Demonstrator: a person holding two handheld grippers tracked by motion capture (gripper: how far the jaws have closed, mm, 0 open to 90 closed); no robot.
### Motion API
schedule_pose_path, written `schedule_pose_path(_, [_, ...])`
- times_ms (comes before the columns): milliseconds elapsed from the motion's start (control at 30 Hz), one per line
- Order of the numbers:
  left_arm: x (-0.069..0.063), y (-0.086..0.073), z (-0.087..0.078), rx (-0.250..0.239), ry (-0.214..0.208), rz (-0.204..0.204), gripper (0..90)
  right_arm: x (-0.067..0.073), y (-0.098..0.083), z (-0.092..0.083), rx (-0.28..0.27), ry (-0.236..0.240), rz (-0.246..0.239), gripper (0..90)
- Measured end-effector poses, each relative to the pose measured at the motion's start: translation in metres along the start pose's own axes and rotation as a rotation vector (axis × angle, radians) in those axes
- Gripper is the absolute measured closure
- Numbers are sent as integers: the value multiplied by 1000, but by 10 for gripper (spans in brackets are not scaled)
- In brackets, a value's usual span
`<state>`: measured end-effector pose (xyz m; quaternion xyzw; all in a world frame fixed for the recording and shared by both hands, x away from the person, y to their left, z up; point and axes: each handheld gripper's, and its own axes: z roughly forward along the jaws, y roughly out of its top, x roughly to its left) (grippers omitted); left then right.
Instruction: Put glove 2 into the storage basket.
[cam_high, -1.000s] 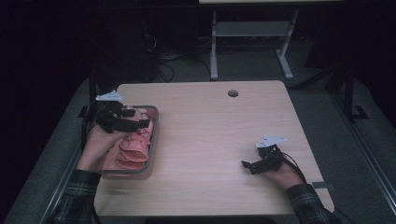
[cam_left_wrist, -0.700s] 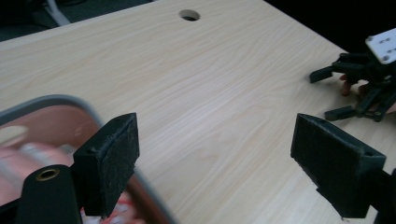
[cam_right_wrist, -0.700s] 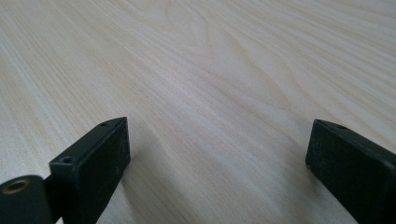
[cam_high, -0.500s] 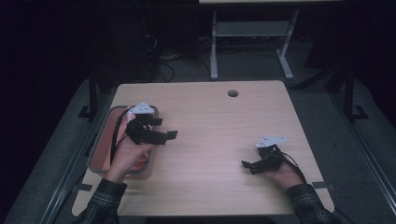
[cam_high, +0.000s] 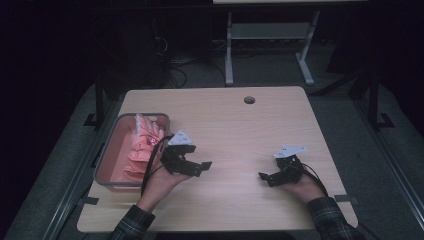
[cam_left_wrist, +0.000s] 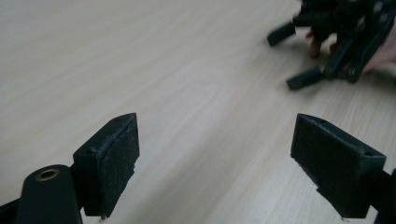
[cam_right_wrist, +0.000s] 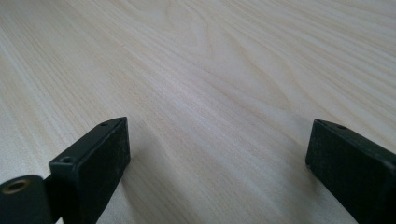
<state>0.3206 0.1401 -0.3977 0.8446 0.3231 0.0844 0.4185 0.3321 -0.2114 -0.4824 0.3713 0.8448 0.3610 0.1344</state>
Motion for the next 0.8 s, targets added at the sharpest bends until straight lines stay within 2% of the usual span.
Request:
schedule_pose_path(133, [-9, -11, 19, 34, -7, 25, 150, 0, 0, 0, 0, 0, 1, 58])
schedule_pose_path(200, [-11, -14, 23, 38, -10, 25, 150, 0, 0, 0, 0, 0, 0, 58])
schedule_pose_path(333, [-15, -24, 37, 59, -20, 62, 150, 0, 0, 0, 0, 0, 1, 58])
schedule_pose_path(400, [-16, -30, 45, 63, -31, 63, 150, 0, 0, 0, 0, 0, 1, 58])
schedule_pose_path(500, [-18, -38, 54, 80, -17, 93, 144, 0, 0, 0, 0, 0, 2, 58])
schedule_pose_path(633, [-20, -43, 60, 104, -11, 104, 143, 0, 0, 0, 0, 1, 2, 58])
schedule_pose_path(800, [-19, -43, 60, 107, -8, 107, 143, 0, 0, 0, 0, 0, 1, 58])
